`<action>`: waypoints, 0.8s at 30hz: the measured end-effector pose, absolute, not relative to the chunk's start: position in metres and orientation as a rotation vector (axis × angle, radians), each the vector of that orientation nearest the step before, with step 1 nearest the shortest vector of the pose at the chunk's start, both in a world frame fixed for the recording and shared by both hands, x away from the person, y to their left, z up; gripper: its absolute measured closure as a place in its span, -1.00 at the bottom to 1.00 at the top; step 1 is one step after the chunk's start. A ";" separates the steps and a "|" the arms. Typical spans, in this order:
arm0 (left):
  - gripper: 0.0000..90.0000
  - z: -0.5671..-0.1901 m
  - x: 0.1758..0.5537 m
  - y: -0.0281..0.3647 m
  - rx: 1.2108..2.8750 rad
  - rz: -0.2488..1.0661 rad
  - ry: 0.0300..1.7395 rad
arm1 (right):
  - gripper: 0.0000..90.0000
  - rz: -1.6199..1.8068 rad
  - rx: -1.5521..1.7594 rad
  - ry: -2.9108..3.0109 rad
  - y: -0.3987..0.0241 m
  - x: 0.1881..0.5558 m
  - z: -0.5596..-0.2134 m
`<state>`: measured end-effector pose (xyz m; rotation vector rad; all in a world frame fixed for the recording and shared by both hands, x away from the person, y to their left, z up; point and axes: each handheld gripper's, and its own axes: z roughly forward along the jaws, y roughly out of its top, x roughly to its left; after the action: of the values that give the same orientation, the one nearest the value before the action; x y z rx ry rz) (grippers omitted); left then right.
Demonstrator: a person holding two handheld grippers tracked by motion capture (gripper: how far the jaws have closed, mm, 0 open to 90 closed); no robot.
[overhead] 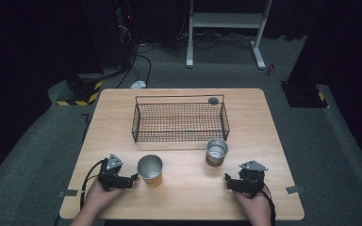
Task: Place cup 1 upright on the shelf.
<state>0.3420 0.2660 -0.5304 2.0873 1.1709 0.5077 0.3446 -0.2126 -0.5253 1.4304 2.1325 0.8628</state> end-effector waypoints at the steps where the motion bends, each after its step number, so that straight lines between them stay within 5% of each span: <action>1: -0.87 -0.530 0.342 0.266 2.087 0.508 1.172 | -0.80 0.863 1.430 2.133 -0.213 0.344 -0.525; 24: -0.88 -0.530 0.342 0.266 2.085 0.513 1.189 | -0.80 0.863 1.430 2.133 -0.213 0.344 -0.525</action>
<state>0.3422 0.2658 -0.5304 2.0849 1.1892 0.5128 0.3444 -0.2126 -0.5253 1.4299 2.1326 0.8627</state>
